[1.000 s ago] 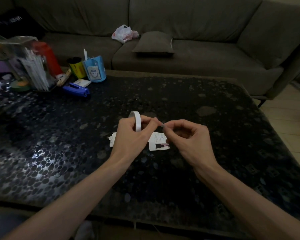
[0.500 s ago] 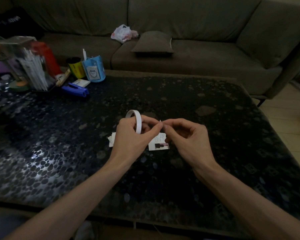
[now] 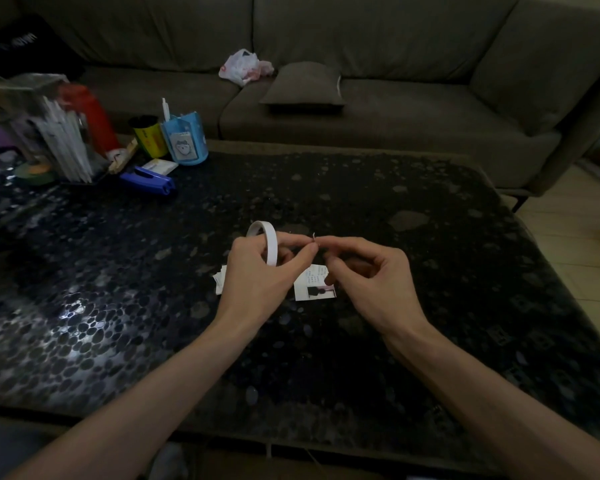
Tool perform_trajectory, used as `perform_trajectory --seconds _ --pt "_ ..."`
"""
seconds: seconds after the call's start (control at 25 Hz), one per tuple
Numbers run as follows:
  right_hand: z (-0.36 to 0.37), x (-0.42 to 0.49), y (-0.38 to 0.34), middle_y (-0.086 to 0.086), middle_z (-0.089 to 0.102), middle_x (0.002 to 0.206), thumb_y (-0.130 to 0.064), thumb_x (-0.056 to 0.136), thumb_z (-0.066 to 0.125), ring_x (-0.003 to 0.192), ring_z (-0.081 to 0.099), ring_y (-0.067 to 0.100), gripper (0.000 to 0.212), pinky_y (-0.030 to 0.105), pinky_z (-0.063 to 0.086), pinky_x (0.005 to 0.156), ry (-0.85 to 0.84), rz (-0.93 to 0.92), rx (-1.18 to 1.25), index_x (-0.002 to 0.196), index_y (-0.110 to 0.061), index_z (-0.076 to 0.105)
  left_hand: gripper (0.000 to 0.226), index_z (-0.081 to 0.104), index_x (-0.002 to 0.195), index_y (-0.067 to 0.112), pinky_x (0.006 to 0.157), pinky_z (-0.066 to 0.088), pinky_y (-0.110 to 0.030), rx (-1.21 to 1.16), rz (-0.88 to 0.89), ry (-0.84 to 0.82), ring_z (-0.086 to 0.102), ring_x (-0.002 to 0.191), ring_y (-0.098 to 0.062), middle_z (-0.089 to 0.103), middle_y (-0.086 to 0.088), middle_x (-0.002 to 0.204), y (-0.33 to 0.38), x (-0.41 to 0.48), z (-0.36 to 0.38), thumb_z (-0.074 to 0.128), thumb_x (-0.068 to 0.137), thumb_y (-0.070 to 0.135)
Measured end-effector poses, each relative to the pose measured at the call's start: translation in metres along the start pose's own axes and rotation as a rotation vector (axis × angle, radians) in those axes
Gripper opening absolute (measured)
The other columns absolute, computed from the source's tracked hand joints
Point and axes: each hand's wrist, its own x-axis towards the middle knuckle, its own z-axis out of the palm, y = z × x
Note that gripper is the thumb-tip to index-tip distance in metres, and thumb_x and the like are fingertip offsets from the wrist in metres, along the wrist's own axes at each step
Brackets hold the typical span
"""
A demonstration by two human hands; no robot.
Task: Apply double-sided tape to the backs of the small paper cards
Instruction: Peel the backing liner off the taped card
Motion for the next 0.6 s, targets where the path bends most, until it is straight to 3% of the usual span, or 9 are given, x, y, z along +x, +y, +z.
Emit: perform_trajectory --seconds 0.6 --pt "0.0016 -0.0018 -0.0030 -0.004 0.070 0.105 0.000 0.097 0.066 0.081 0.075 0.009 0.041 0.015 0.057 0.073 -0.047 -0.058 -0.090 0.119 -0.033 0.075 0.008 0.083 0.096 0.022 0.076 0.056 -0.013 -0.125 -0.119 0.007 0.074 0.086 -0.008 0.079 0.005 0.084 0.0041 -0.0003 -0.0027 0.079 0.090 0.024"
